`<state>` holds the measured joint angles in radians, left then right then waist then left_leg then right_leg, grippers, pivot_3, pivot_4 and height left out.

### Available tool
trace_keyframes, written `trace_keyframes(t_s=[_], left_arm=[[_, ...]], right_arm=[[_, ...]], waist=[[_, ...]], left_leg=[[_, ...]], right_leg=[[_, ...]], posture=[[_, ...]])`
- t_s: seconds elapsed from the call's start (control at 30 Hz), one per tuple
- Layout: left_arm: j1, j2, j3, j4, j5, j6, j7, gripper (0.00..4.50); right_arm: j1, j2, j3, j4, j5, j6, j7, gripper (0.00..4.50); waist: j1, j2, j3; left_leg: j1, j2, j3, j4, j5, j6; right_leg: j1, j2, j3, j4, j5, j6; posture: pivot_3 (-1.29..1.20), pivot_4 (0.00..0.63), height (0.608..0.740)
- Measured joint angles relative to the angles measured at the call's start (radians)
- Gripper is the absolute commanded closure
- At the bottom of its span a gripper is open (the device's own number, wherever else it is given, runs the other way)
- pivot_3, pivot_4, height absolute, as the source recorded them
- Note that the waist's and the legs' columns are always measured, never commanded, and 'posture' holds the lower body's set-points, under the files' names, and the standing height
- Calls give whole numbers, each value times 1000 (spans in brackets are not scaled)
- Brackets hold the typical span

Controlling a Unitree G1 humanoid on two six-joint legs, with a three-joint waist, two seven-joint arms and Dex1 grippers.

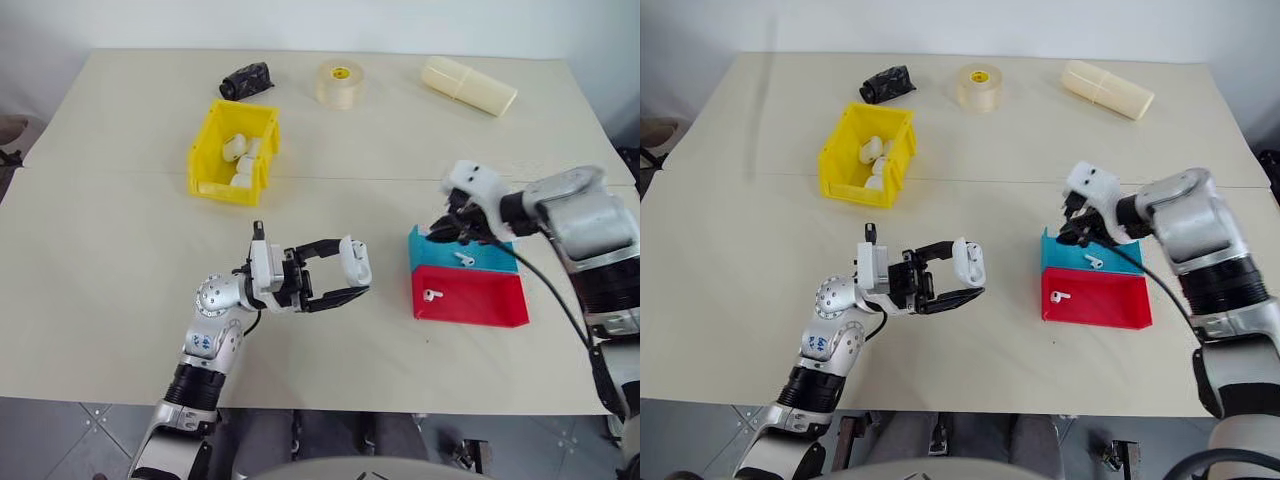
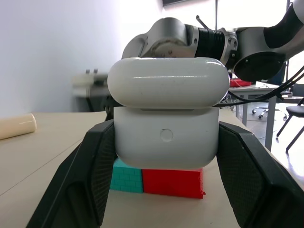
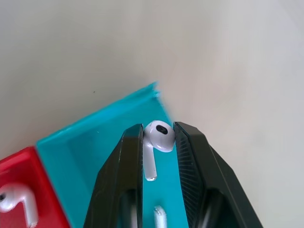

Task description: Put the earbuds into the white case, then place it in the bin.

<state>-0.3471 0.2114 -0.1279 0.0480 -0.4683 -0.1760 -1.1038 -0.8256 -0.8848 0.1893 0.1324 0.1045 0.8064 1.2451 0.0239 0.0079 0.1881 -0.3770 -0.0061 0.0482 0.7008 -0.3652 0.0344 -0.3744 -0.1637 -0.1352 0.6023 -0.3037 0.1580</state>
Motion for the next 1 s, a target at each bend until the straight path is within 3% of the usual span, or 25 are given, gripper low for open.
trace_keyframes(t_s=[0.13, 0.23, 0.43, 0.53, 0.67, 1.0], left_arm=[[-34, 2, 16, 5, -29, 42, -12, 1718], [-74, 0, 38, 7, -56, 89, -11, 1718], [-104, -1, 42, 13, -60, 144, -13, 1718], [-138, -7, 41, 39, -60, 182, -11, 1718], [-169, -22, 41, 45, -60, 234, 9, 1718], [-196, -45, 43, 45, -60, 288, 18, 1718]], right_arm=[[149, 11, -184, -89, 147, -66, 32, 3534], [273, 163, -364, -197, 347, -124, 33, 3534], [388, 342, -507, -396, 582, -108, -125, 3534], [473, 498, -507, -480, 679, -126, -231, 3534], [524, 610, -494, -562, 723, -195, -339, 3534], [616, 671, -389, -597, 715, -332, -433, 3534]], waist=[[0, -1, 0], [-4, -1, 0], [0, -1, 0], [2, 0, 0], [-1, 0, 0], [-2, 0, 0]], left_leg=[[0, 0, 0, 0, 0, 0], [1, 0, 1, 0, 0, 0], [1, 0, 0, 0, 0, 0], [1, -1, 1, 0, 0, 0], [2, -1, 1, 0, 0, 0], [3, -4, 2, 0, 0, 0]], right_leg=[[1, 0, 0, 0, 0, 0], [0, 1, 1, 1, 0, 0], [1, 1, 1, 1, 0, 0], [0, 1, 2, 2, 0, 0], [0, 1, 2, 3, 0, 0], [0, 1, 3, 3, 0, 0]], posture=[[0, 150, 740], [0, 150, 740], [0, 150, 740], [0, 150, 740], [0, 150, 740], [0, 150, 740]])
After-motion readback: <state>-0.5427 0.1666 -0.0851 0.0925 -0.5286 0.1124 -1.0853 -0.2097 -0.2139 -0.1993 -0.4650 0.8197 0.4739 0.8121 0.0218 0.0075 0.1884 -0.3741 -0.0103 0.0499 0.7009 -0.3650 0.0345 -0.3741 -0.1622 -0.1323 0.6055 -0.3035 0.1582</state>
